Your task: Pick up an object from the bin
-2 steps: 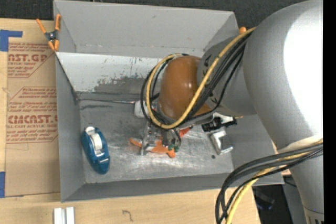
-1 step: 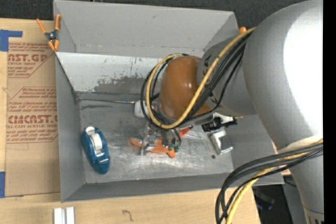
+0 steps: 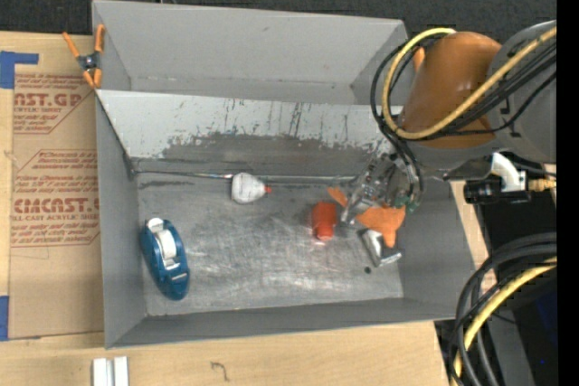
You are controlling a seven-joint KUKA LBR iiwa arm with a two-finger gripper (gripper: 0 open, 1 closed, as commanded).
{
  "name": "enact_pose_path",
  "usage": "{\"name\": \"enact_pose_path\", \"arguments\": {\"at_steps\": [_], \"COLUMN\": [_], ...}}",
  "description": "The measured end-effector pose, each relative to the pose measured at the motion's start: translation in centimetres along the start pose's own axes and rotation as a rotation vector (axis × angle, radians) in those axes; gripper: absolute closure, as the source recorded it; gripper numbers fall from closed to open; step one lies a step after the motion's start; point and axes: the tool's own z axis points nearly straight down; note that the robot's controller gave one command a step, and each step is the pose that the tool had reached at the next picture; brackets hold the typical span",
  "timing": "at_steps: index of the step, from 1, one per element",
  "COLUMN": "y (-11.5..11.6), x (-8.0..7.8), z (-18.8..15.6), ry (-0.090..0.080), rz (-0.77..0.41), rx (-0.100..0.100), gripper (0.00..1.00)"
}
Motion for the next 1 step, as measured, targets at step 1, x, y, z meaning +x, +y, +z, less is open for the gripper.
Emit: {"name": "enact_pose_path", "arguments": {"at_steps": [1], "y": [0.20], "x": [0.17], "z": [0.22], "ry": [0.004], "rz": [-0.004], "rx": [0.000], "gripper": [1.00]}}
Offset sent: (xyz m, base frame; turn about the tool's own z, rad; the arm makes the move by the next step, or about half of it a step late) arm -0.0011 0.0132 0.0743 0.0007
